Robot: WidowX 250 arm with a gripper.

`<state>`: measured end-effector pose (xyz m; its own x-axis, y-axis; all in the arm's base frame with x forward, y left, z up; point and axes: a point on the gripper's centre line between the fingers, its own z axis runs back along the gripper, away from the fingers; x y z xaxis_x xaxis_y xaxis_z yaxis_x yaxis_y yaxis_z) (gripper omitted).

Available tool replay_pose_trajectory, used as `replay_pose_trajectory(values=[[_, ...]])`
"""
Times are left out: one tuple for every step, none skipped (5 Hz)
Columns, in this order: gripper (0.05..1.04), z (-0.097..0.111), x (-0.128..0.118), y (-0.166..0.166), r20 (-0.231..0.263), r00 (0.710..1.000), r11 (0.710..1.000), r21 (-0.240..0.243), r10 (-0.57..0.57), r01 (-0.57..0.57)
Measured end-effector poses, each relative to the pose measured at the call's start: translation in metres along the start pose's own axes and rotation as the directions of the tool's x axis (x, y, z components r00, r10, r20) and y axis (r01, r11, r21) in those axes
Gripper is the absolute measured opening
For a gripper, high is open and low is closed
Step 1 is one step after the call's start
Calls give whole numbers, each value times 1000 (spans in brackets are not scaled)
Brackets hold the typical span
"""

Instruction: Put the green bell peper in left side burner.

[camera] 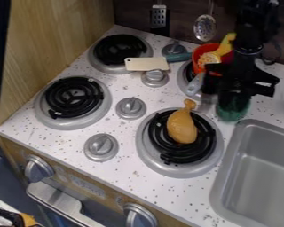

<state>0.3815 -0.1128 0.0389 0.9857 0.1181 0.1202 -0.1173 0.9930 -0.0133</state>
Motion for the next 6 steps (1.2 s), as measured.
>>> replay_pose_trajectory(values=[[322,17,-3,-9,58,996,997,8,71,-72],[322,31,-16,-10,208,962,984,-16,179,-180],[322,44,-24,-13,269,941,977,-16,207,-211],[322,66,-27,-11,341,903,962,-5,259,-274],[322,82,-27,-9,330,912,961,43,243,-272],[322,97,-31,10,272,934,952,135,232,-276]])
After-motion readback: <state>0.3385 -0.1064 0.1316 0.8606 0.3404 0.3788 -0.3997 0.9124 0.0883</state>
